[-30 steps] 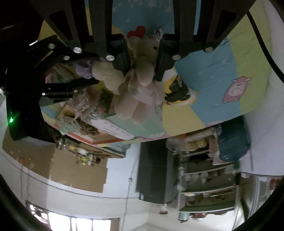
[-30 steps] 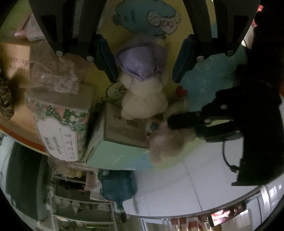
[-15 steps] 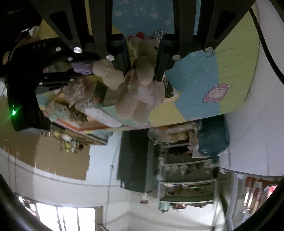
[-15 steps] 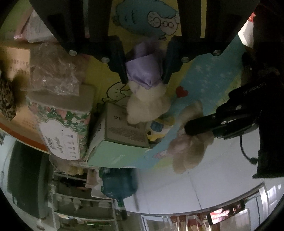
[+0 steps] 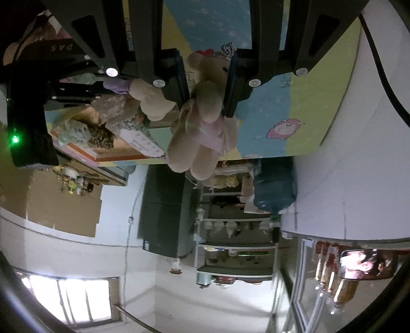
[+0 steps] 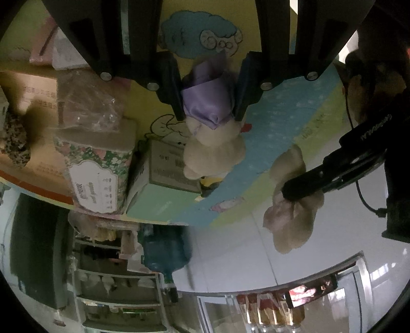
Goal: Organize soft objects
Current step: 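Carry the bunny and teddy bear up and over to the cardboard tray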
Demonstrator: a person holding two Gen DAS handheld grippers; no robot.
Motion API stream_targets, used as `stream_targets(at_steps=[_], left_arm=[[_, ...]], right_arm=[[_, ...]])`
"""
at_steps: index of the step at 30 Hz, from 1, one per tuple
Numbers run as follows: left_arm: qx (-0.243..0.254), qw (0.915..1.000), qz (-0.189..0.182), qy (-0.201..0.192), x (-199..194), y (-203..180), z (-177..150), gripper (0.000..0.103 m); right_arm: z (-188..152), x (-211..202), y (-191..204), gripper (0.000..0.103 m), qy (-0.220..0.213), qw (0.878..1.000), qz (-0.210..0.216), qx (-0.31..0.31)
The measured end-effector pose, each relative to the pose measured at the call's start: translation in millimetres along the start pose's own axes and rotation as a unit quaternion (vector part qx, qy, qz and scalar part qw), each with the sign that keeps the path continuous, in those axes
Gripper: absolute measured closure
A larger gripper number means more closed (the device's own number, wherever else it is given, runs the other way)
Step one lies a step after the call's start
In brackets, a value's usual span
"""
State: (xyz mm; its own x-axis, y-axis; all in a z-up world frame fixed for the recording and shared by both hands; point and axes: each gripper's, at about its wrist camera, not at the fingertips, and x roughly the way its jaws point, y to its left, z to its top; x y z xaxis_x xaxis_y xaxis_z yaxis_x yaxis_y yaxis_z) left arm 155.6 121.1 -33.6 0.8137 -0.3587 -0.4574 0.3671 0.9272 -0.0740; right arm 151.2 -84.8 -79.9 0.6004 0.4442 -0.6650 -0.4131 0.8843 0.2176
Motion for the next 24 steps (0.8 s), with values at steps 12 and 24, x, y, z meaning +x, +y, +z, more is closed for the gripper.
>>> stream_targets(at_steps=[12,24], left_arm=[[-0.021,0.998,0.059,-0.011,-15.4,-31.7,12.7,0.075],[-0.033,0.9982,0.043,-0.027,-0.8,-76.8,38.0,0.075]], right_arm=[[6.6,-40.0,-6.3,0.065,-0.046,0.999,0.005,-0.006],[15.9,-83.2,-45.7,0.065,-0.097,0.995,-0.016,0.012]])
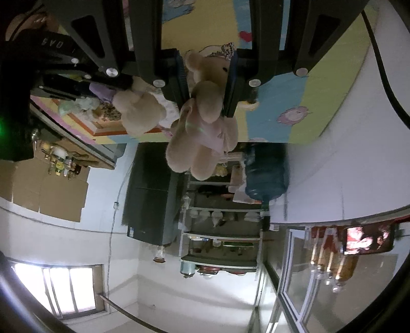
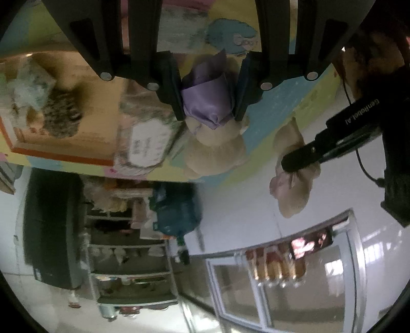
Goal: Organize soft objects
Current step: 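Carry the bunny and teddy bear up and over to the cardboard tray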
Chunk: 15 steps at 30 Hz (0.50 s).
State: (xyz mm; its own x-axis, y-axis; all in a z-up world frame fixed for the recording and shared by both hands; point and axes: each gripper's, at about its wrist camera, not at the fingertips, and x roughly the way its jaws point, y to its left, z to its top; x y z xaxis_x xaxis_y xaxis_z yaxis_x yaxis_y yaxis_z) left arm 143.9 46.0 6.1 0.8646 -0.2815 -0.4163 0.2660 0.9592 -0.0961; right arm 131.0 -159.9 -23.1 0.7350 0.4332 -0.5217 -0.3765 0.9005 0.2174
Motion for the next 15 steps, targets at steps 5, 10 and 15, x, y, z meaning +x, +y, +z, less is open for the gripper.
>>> stream_targets(at_steps=[5,10,15], left_arm=[[0.005,0.9997,-0.023,0.005,12.2,-21.6,5.9,0.075],[0.011,0.9994,-0.031,0.007,22.2,-41.5,11.6,0.075],[0.016,0.999,-0.04,0.012,32.7,-58.6,18.2,0.075]], right_arm=[[4.9,-20.3,-24.4,0.065,-0.02,1.0,-0.019,0.015],[8.5,-40.2,-50.4,0.065,-0.04,0.998,-0.037,0.033],[9.5,-57.7,-75.6,0.065,-0.055,0.996,-0.057,0.05]])
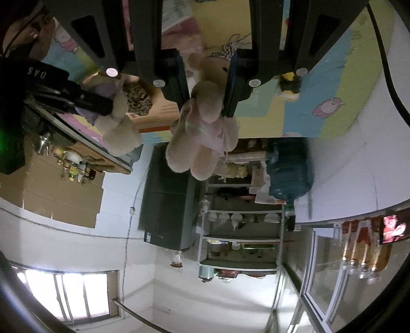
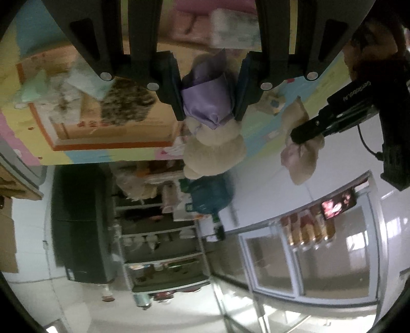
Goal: Organize soft objects
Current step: 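Carry the bunny and teddy bear up and over to the cardboard tray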
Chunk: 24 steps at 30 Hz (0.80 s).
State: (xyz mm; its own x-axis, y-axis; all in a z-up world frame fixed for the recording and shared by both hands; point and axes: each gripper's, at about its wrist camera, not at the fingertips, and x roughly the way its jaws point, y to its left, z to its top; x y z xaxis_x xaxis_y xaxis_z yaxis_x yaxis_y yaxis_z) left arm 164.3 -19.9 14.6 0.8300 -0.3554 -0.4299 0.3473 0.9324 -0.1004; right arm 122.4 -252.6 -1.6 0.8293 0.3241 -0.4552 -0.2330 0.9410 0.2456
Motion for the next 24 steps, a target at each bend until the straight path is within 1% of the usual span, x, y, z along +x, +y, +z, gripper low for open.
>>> stream_targets(at_steps=[10,15,24], left_arm=[[0.016,0.9993,-0.033,0.009,26.7,-39.8,13.1,0.075],[0.019,0.9982,-0.054,0.017,44.7,-58.9,21.2,0.075],[0.034,0.9957,-0.081,0.03,80.1,-98.1,35.5,0.075]], right_arm=[[6.4,-26.1,-55.2,0.065,-0.028,0.998,-0.046,0.029],[9.6,-36.9,-80.6,0.065,-0.039,0.996,-0.067,0.039],[21.8,-48.4,-124.0,0.065,-0.053,0.992,-0.101,0.047]])
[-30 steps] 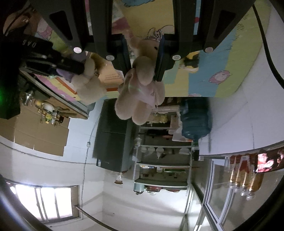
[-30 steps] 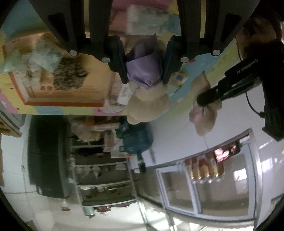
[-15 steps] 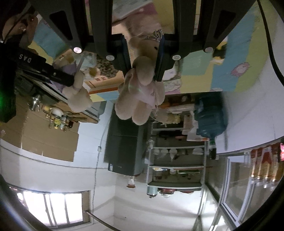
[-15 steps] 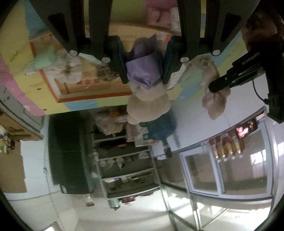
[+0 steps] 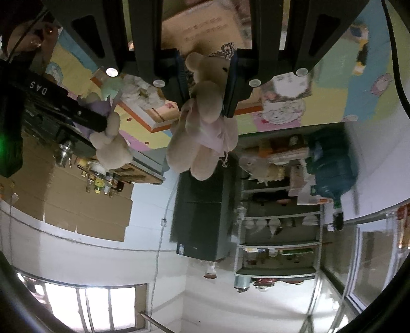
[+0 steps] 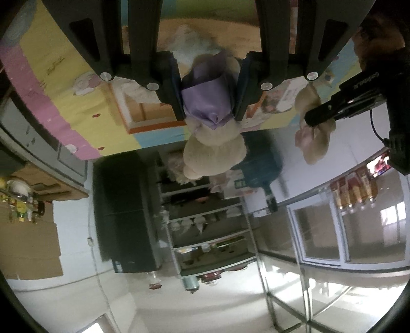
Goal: Organize soft objects
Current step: 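Carry the bunny and teddy bear up and over to the cardboard tray, then lower both plush toys into the tray and open both tools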
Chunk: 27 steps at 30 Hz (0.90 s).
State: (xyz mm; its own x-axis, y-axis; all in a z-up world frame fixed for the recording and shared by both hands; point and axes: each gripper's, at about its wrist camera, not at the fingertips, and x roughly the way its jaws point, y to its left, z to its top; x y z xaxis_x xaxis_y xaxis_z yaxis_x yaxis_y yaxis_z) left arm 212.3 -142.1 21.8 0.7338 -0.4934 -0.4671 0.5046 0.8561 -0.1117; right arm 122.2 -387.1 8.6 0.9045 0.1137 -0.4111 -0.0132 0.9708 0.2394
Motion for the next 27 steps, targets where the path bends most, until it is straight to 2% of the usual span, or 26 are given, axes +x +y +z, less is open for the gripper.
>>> stream_targets(at_steps=[6,14,27], left_arm=[[0.003,0.9999,-0.01,0.013,32.1,-20.1,6.8,0.075],[-0.003,0.9986,-0.015,0.05,82.4,-38.4,8.7,0.075],[-0.013,0.9928,-0.023,0.117,156.1,-51.8,1.6,0.075]], right_arm=[[10.6,10.8,-24.1,0.065,0.002,1.0,-0.013,-0.001],[19.5,39.7,-53.7,0.065,0.023,1.0,-0.014,0.006],[12.9,98.4,-76.0,0.064,0.09,0.996,-0.012,0.016]])
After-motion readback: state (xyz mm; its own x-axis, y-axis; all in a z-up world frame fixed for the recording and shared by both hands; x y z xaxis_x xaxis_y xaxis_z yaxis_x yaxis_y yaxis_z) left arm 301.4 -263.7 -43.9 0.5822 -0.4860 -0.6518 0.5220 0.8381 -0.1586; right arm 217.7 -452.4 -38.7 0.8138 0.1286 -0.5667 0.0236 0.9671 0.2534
